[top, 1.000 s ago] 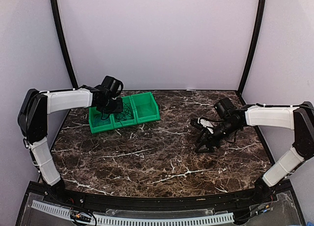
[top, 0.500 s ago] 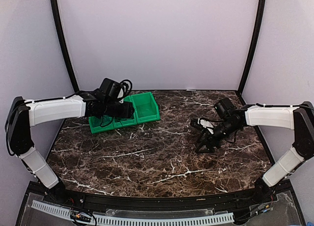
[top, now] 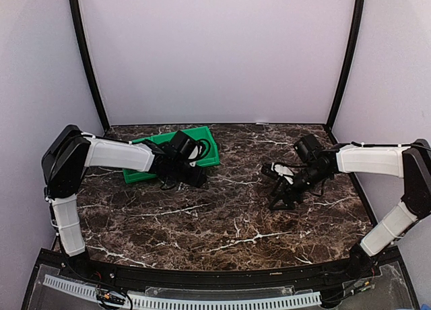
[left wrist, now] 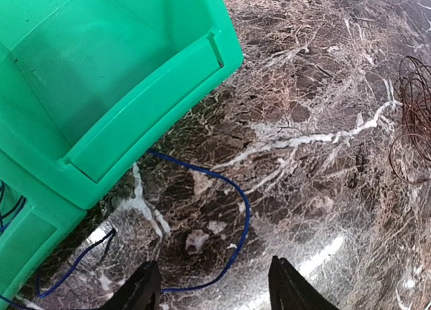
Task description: Untangle the cables
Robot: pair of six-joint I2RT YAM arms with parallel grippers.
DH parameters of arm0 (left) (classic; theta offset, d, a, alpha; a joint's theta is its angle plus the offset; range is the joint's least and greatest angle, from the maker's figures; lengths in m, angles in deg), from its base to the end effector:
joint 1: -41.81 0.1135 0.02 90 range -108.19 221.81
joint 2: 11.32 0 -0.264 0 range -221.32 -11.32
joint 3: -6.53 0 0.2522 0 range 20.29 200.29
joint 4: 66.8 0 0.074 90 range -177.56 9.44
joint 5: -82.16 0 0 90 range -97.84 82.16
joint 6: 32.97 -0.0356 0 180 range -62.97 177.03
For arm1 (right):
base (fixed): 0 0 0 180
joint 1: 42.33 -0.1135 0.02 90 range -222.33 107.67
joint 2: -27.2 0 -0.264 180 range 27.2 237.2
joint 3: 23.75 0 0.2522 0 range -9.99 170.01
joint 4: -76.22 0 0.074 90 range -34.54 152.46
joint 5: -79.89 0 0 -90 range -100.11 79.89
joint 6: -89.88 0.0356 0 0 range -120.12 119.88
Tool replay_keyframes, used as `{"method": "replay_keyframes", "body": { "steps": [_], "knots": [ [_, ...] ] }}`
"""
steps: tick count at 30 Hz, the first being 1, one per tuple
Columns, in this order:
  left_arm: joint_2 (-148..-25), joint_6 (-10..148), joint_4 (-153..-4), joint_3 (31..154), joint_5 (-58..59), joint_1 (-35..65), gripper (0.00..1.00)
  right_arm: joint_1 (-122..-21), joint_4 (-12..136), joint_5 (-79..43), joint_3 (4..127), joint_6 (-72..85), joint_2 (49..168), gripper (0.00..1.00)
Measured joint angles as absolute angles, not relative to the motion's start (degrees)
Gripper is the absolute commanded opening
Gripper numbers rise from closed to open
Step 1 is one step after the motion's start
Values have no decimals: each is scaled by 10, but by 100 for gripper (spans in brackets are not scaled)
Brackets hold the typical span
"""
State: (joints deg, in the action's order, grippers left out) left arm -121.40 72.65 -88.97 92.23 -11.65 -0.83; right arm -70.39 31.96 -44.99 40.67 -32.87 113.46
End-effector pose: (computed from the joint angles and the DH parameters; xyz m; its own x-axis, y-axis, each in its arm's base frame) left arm 0.3074 -0.2798 0.1778 -0.6873 0.2676 -0.6753 0.4748 0.8691 -0.1387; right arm 0.2364 0.1491 0.1888 -0.3592 -0.6944 -0.6236 -0.9330 0.2845 0.2205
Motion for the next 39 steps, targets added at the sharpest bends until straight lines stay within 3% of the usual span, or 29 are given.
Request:
{"method": "replay_keyframes", "body": {
  "steps": [2, 8, 11, 16, 19, 22, 27, 29, 39],
  "knots": [
    [-1227, 727, -890, 931, -116, -8, 41, -704, 320, -449, 407, -329, 1135, 72],
    [-1245, 730, -897, 956, -121, -8, 23, -704, 319, -448, 407, -329, 1135, 72],
    [-1247, 731, -906, 966, -124, -8, 24, -704, 319, -448, 407, -331, 1135, 72],
    [-1247, 732, -916, 972, -128, -8, 37, -704, 318, -447, 407, -333, 1135, 72],
    [-1250, 732, -922, 972, -125, -8, 37, -704, 317, -447, 407, -334, 1135, 72],
    [-1260, 732, -928, 976, -118, -8, 30, -704, 315, -447, 407, -335, 1135, 72],
    [-1278, 732, -936, 982, -114, -8, 5, -704, 315, -447, 407, -337, 1135, 72],
    [-1279, 730, -943, 983, -114, -8, 0, -704, 315, -447, 407, -337, 1136, 72],
    [-1258, 704, -1004, 1047, -148, -8, 0, -704, 314, -445, 407, -337, 1137, 72]
  ]
}}
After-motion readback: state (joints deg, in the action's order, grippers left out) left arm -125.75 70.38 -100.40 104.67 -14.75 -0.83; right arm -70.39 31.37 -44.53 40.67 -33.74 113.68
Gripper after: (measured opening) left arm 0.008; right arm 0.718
